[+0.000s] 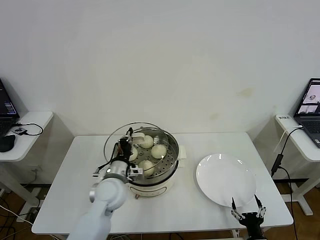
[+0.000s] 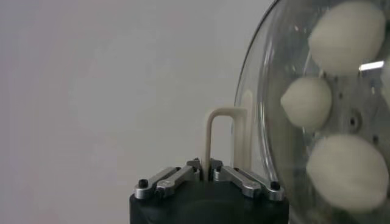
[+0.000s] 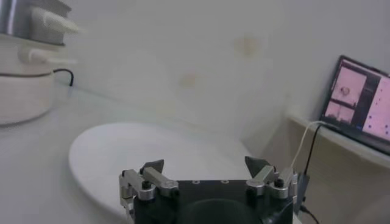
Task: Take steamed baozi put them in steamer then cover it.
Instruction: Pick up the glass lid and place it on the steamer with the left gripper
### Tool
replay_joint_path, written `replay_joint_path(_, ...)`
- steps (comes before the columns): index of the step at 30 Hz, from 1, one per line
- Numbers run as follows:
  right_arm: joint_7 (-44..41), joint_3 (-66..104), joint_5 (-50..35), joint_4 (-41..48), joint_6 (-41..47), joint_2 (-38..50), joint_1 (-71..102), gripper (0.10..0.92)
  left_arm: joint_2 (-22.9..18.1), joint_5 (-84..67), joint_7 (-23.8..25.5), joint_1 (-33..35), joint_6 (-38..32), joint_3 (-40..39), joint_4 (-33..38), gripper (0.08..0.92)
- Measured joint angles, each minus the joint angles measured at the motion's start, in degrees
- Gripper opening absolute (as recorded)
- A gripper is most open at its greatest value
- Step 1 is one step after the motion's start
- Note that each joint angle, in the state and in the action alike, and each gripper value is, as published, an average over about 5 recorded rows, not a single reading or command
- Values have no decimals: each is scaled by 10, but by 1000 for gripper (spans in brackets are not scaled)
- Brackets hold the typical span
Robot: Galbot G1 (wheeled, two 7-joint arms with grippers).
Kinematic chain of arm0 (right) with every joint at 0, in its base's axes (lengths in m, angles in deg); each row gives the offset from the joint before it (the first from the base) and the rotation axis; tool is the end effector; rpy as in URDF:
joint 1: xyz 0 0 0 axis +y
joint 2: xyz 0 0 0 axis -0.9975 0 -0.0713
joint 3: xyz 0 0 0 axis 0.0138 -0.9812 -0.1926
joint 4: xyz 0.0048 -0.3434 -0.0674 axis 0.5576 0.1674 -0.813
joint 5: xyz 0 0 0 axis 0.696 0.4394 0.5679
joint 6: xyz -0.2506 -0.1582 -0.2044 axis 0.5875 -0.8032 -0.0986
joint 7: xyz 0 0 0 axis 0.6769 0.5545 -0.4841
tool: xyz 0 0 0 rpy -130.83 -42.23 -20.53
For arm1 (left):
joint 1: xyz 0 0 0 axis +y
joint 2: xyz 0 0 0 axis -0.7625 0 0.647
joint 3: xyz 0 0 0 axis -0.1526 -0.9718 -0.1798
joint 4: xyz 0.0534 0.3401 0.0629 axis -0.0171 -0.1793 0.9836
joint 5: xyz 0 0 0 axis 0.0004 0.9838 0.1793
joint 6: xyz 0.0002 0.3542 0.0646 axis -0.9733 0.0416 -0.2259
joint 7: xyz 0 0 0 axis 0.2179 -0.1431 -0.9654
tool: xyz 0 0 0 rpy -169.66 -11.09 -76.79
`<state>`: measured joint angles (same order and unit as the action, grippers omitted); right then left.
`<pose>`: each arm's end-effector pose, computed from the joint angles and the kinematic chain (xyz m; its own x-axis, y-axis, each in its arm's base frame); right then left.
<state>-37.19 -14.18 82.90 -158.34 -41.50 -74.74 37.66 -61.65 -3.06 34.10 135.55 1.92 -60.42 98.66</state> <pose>0.1307 -0.1161 -0.4195 -0.9844 0.1104 0.1367 0.0589 0.9403 -0.3352 0.3412 -0.0517 -0.2401 -0.9966 0.0772 0.0278 0.0343 0.0838 0.9959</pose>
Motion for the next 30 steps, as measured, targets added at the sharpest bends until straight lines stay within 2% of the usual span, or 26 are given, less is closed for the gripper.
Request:
replay_joint_path(10, 1, 0, 9, 9, -5, -9, 2, 823, -42, 31, 2, -9, -2, -21, -29, 150)
replay_joint_path(30, 2, -3, 19, 17, -15, -14, 9, 823, -52, 43, -2, 3, -12, -14, -41, 150)
